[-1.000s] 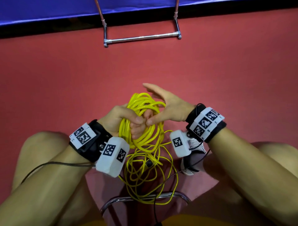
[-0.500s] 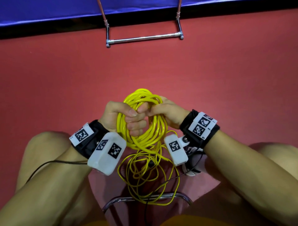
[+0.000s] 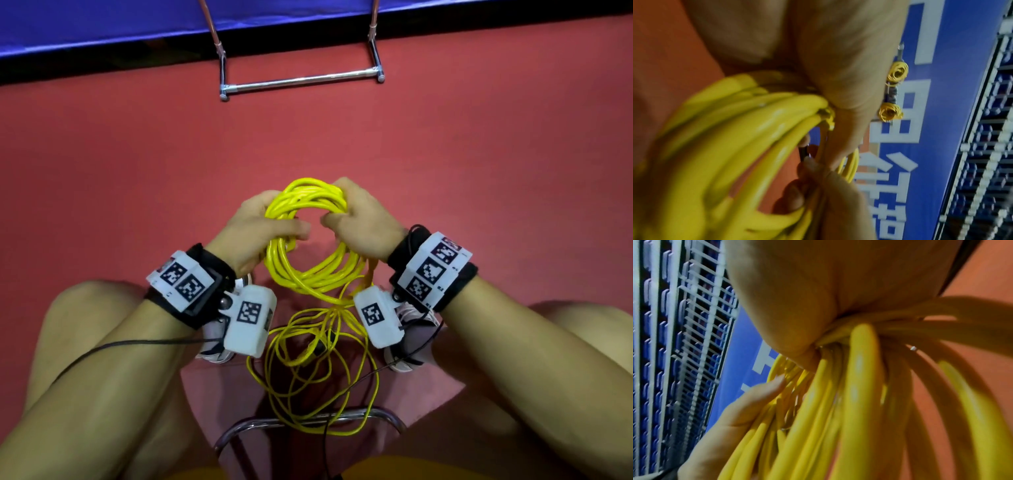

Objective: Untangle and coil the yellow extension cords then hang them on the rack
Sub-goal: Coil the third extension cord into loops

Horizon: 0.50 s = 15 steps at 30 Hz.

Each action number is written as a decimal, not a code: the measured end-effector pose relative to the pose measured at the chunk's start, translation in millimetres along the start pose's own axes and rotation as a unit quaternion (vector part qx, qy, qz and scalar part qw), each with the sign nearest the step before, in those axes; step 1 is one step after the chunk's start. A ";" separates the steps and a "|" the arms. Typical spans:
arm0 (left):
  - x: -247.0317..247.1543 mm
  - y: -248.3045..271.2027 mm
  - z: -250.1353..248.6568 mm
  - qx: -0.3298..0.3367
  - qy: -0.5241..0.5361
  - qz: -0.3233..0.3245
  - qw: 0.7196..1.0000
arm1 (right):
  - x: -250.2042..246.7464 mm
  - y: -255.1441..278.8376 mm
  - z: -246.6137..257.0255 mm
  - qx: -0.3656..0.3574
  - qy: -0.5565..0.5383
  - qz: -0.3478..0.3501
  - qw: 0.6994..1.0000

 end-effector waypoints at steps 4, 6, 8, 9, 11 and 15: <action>4.8 -0.8 4.2 0.030 -0.009 -0.039 0.999 | 4.6 5.5 3.0 -0.021 -0.019 -0.025 0.999; 3.9 -2.4 1.6 0.035 0.005 -0.057 0.998 | 6.3 3.5 1.0 -0.008 -0.099 -0.056 0.993; 1.9 -2.0 -1.8 0.042 0.036 -0.076 0.996 | 6.0 0.7 -2.5 0.011 -0.152 -0.076 0.985; 1.2 -1.3 -3.0 0.047 0.055 -0.087 0.994 | 6.2 0.2 -3.8 0.026 -0.156 -0.078 0.984; 2.5 -0.1 -2.7 0.052 0.082 -0.106 0.990 | 7.8 -0.2 -7.1 0.050 -0.151 -0.065 0.985; 5.5 3.4 2.3 0.046 0.080 -0.124 0.988 | 19.4 2.3 -11.2 0.082 -0.195 -0.021 0.977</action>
Point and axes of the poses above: each hand's wrist, its own y-axis away from the middle knuckle, its own x-axis out of the palm, z = x × y, the point moved 1 cm from there along -y, towards the middle knuckle
